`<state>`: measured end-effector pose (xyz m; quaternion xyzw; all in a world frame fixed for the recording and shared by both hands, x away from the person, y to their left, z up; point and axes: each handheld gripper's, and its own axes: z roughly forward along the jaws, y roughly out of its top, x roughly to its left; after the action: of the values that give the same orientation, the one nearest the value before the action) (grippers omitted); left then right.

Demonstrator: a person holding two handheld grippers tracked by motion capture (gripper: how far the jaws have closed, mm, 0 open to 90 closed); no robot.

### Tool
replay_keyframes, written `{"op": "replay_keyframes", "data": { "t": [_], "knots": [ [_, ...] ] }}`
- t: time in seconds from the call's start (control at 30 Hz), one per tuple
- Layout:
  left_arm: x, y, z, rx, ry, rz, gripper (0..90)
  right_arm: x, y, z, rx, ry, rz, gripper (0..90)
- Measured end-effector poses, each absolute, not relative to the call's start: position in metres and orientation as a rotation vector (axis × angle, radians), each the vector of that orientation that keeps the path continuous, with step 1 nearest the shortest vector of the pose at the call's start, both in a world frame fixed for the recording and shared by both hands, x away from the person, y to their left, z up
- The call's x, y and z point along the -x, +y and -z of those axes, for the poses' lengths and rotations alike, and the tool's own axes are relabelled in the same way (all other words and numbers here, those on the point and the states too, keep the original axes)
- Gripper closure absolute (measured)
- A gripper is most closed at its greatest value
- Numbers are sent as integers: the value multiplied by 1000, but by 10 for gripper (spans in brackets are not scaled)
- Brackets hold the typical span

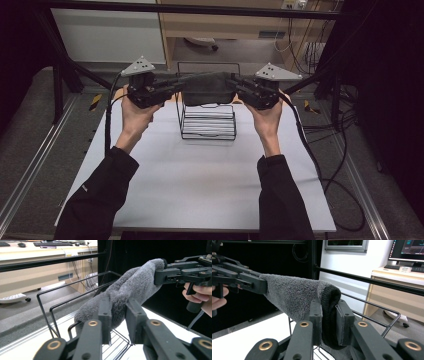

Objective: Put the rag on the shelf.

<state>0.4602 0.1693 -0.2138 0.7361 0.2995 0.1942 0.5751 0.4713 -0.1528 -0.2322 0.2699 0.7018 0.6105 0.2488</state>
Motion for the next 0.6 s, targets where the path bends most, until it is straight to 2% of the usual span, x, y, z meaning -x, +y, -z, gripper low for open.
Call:
{"op": "replay_keyframes", "data": {
  "t": [0.17, 0.43, 0.6],
  "knots": [
    [-464, 184, 202, -1694, 778, -426, 700, -471, -154, 234, -740, 1919, -1666, 780],
    [-476, 170, 189, -1727, 824, -399, 839, -467, -153, 238, -711, 1929, -1658, 766],
    [-481, 156, 196, -1777, 834, -349, 877, -466, -157, 243, -705, 1944, -1671, 751]
  ]
}}
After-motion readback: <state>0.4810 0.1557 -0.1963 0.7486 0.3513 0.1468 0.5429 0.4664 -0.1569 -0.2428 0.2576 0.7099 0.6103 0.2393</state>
